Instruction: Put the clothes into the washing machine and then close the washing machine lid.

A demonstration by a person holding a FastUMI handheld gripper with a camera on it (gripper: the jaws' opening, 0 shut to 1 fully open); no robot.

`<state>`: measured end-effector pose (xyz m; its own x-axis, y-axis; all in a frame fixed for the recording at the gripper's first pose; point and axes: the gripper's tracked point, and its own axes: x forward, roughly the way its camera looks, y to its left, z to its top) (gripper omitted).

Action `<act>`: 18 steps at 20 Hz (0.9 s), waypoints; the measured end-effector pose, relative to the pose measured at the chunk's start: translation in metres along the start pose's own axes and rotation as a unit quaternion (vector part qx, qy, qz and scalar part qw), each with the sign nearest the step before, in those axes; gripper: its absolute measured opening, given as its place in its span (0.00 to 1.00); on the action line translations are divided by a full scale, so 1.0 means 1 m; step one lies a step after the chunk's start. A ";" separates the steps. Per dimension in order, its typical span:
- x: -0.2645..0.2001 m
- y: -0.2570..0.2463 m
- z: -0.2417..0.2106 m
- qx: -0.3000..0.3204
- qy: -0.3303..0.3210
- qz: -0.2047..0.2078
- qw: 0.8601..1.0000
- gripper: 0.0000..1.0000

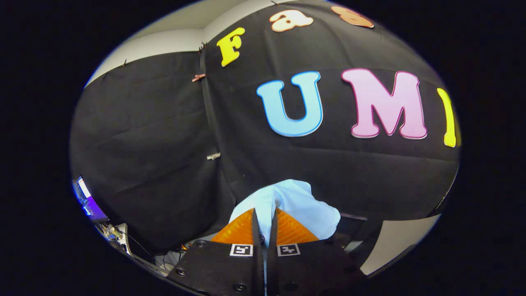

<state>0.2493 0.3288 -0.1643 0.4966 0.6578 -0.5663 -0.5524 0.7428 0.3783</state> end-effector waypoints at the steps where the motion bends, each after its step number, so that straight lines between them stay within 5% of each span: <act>1: 0.012 -0.002 -0.013 0.003 0.018 0.001 1.000 0.07; 9: 0.100 -0.027 -0.119 -0.008 0.152 0.007 0.988 0.07; 18: 0.129 -0.060 -0.212 -0.010 0.289 -0.022 0.957 0.07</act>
<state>0.2043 0.3422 -0.4153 0.0687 0.4422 -0.8943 -0.5550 0.7618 0.3340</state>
